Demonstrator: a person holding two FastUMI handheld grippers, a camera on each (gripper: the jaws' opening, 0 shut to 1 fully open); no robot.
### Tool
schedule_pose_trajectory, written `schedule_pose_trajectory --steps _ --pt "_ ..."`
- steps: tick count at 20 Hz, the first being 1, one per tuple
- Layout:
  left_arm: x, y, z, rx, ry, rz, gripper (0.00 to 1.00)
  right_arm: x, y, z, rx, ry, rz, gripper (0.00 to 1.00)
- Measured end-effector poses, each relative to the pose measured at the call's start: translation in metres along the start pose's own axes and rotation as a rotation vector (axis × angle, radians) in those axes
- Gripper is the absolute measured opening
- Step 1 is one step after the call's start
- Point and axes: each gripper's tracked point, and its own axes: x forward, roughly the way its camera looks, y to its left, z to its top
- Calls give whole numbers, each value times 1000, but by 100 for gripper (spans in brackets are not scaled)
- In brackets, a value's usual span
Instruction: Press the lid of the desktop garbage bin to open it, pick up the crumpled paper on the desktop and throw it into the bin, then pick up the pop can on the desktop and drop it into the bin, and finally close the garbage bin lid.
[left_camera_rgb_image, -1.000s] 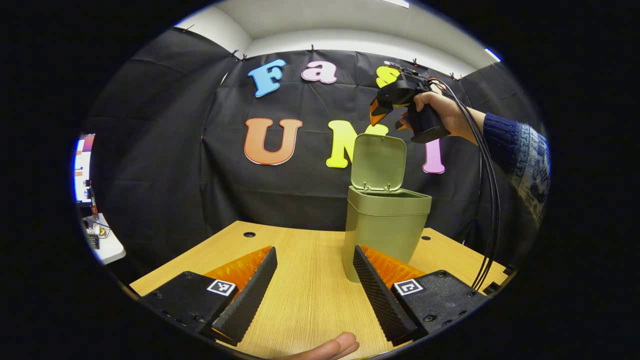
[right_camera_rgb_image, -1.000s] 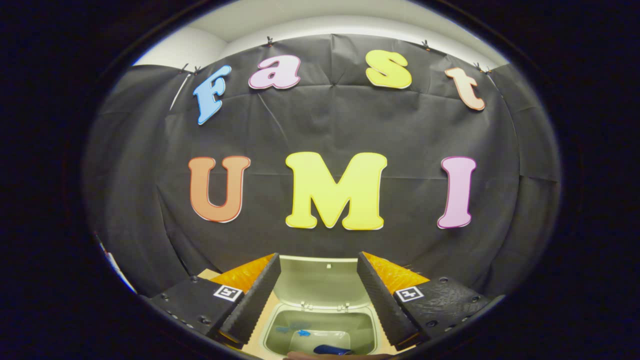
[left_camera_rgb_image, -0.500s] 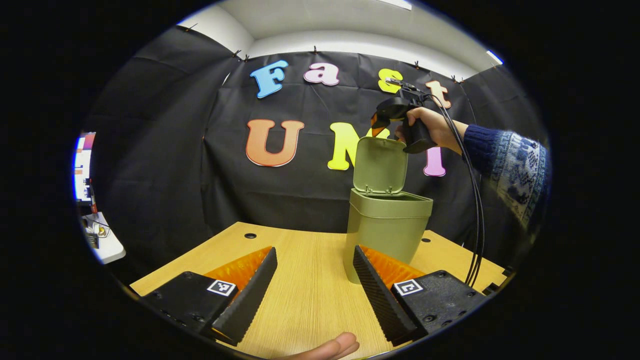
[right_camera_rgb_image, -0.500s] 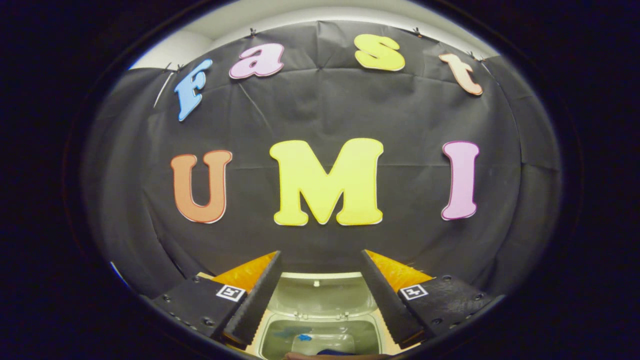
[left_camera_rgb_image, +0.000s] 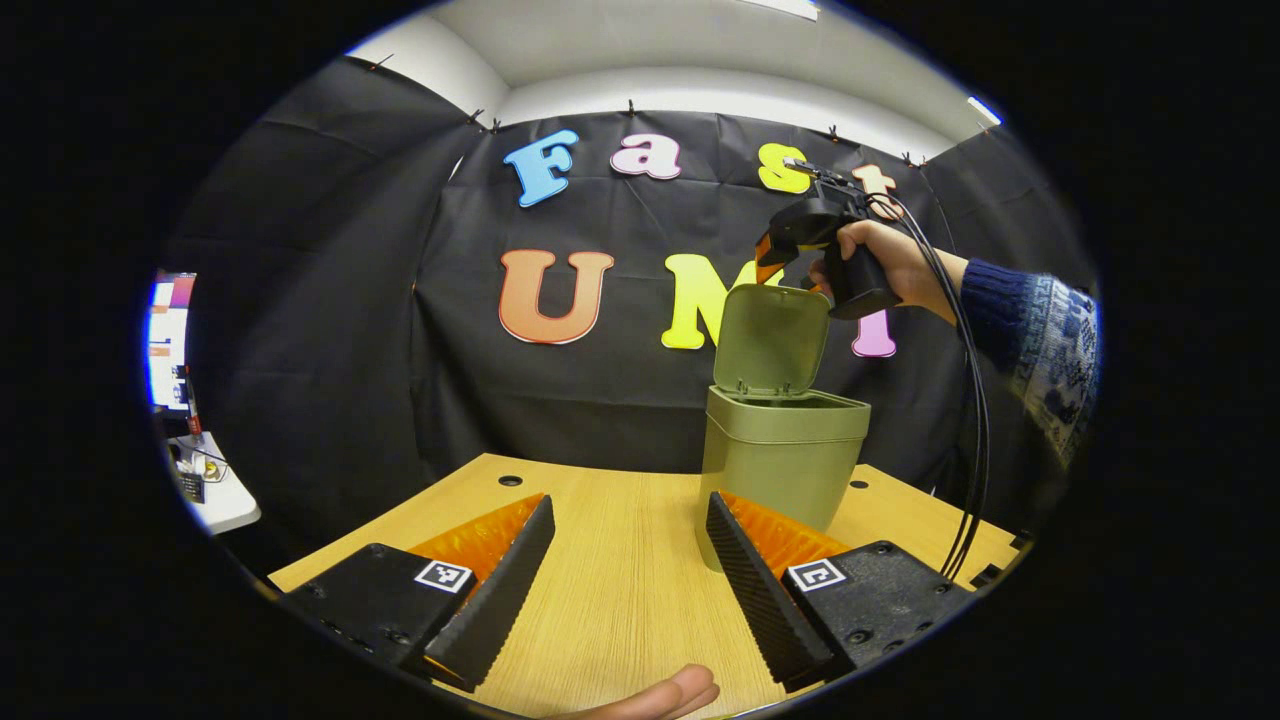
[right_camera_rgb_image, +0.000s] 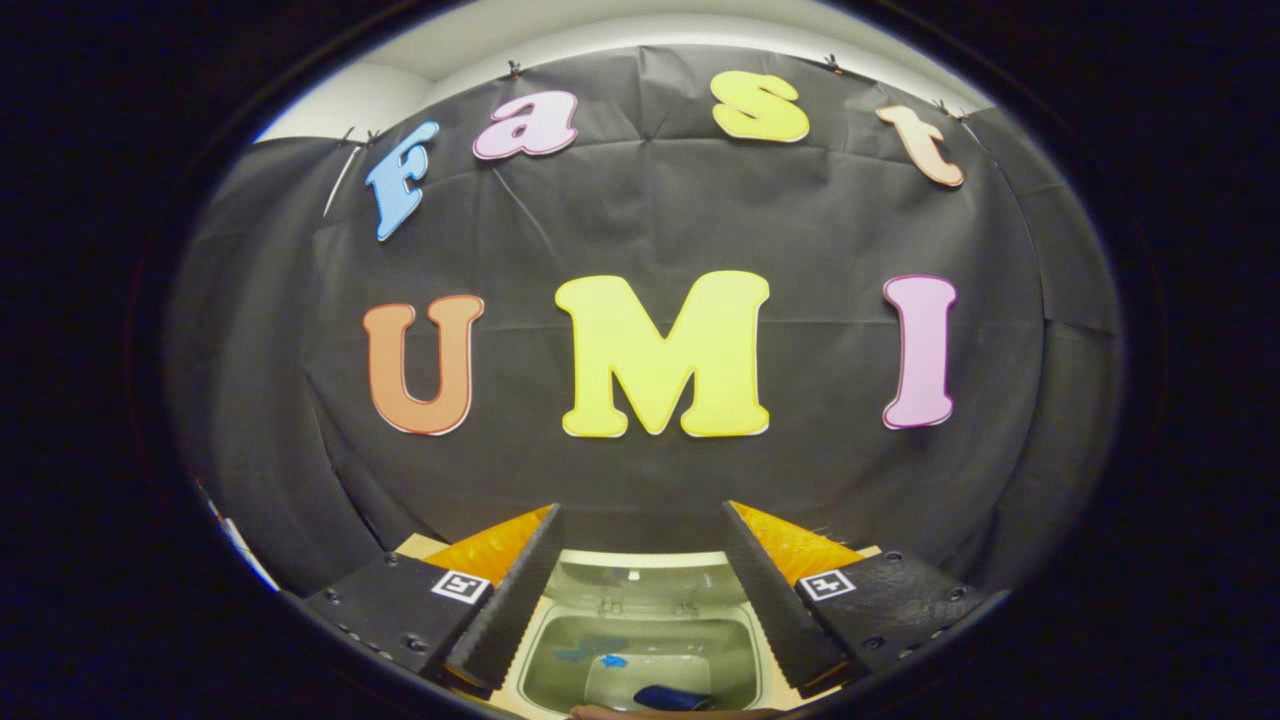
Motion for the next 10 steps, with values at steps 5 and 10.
schedule_pose_trajectory --steps 5,10 --pt "-2 -7 4 27 -20 25 98 -31 -3 -36 -17 30 32 96" --pt "-3 -20 4 50 -31 -6 98 -47 4 -82 -13 97 69 96"
